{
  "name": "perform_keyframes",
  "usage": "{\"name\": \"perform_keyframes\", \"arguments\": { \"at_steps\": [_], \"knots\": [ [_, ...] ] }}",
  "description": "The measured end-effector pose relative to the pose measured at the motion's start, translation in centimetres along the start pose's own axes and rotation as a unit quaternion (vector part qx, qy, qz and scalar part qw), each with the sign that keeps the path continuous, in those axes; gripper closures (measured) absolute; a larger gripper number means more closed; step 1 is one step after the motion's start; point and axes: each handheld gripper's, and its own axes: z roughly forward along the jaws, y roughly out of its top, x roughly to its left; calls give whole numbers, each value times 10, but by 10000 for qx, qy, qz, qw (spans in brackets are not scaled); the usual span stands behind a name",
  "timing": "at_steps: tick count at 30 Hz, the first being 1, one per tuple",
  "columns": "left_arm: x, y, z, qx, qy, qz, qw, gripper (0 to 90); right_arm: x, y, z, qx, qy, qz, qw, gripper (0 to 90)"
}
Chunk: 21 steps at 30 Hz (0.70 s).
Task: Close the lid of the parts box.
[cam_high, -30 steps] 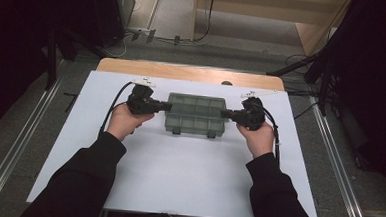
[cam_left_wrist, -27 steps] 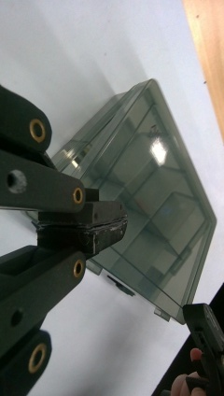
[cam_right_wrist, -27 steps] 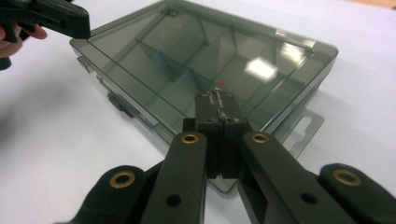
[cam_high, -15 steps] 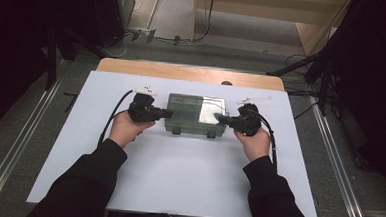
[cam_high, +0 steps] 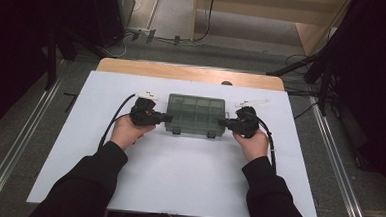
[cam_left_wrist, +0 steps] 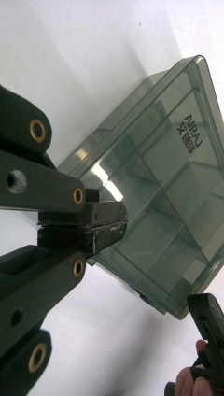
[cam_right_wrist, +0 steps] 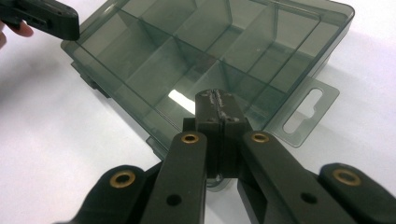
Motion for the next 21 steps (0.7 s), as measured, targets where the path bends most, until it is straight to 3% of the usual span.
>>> {"name": "perform_keyframes", "arguments": {
  "at_steps": [3, 6, 10, 14, 16, 18, 21],
  "knots": [
    [-1, -3, 1, -88, 2, -7, 10000, 891, 0, -1, 0, -41, -7, 14, 10000, 900],
    [-5, -4, 3, -134, 115, 174, 9997, 895, 0, -3, 0, -78, 32, 63, 9999, 900],
    [-4, -6, 3, -183, 108, 111, 9997, 896, 0, -5, 0, -144, 17, 55, 9999, 900],
    [-7, -8, 3, -284, 195, 207, 9992, 893, -2, -9, 1, -281, 143, 258, 9992, 900],
    [-8, -7, 1, -230, 217, 103, 9994, 885, -1, -11, 1, -359, 286, 458, 9979, 824],
    [-10, -5, -3, -107, 99, -46, 9999, 802, 1, -12, -1, -297, 424, 523, 9973, 776],
    [-15, -7, -11, 37, 72, 47, 10000, 732, 9, -12, -4, -262, 398, 321, 9983, 674]
  ]
}}
